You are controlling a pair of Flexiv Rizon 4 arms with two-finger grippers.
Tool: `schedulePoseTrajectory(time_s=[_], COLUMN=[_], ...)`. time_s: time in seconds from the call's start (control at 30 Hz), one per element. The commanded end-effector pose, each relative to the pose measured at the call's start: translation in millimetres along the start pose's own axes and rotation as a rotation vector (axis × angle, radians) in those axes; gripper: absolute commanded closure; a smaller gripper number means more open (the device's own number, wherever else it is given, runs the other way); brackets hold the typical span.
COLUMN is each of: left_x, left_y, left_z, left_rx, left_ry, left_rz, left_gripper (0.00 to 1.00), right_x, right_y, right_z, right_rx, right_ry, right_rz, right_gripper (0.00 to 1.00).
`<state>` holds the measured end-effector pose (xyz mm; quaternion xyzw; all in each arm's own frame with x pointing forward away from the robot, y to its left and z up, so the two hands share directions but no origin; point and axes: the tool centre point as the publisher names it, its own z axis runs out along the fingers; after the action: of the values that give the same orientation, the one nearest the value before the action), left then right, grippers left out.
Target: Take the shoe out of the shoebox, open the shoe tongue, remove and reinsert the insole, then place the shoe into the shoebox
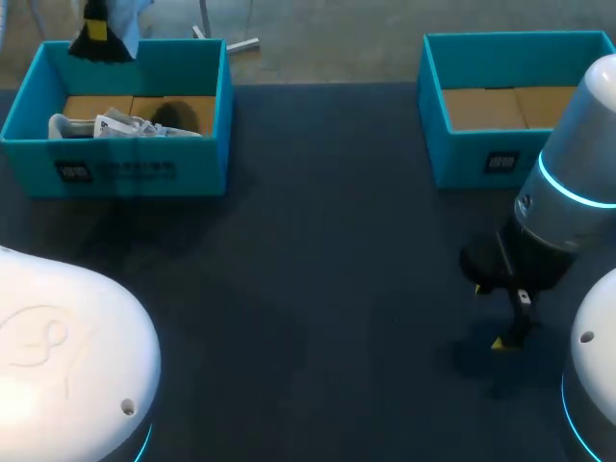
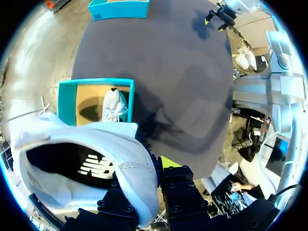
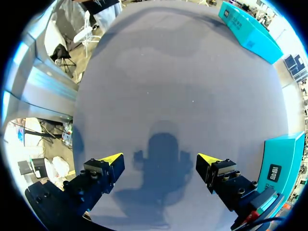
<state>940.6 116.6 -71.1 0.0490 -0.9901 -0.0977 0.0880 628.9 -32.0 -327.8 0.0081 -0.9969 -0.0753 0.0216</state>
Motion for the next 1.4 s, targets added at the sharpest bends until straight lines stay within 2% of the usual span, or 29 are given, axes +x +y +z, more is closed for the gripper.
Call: schedulePoseTrajectory(time_s=[0.03, 0.4, 0.43, 0.5, 0.53, 0.67, 0.83, 1.1, 1.4], left_x=[-3.1, -3.1, -14.2, -36.5, -46.0, -82.8, -119.6, -159.1, -176.9], left_y=[-2, -2, 7, 23, 30, 53, 74, 95, 106], left_z=[-4, -4, -3, -1, 0, 3, 7, 25, 43], left_rx=[-0.005, -0.005, -0.018, 0.003, -0.023, -0.003, 0.034, 0.019, 0.044], left_ry=[0.006, 0.006, -0.010, 0.020, -0.019, -0.004, 0.012, 0.004, 0.004], left_rz=[0.000, 0.000, -0.016, -0.023, -0.035, -0.028, -0.006, -0.009, -0.024], left_gripper=[1.00, 1.00, 1.00, 1.00, 1.00, 1.00, 1.00, 1.00, 1.00], right_x=[0.9, 0.9, 0.9, 0.9, 0.9, 0.9, 0.9, 0.9, 0.9], right_y=[0.0, 0.0, 0.0, 0.0, 0.0, 0.0, 0.0, 0.0, 0.0], right_z=[1, 1, 1, 1, 1, 1, 1, 1, 1], right_rx=[0.001, 0.001, 0.001, 0.001, 0.001, 0.001, 0.001, 0.001, 0.001], right_ry=[-0.002, -0.002, -0.002, -0.002, -0.002, -0.002, -0.002, -0.002, -0.002], right_rz=[0.001, 0.001, 0.001, 0.001, 0.001, 0.001, 0.001, 0.001, 0.001], right_gripper=[0.00, 0.00, 0.00, 0.00, 0.00, 0.00, 0.00, 0.00, 0.00])
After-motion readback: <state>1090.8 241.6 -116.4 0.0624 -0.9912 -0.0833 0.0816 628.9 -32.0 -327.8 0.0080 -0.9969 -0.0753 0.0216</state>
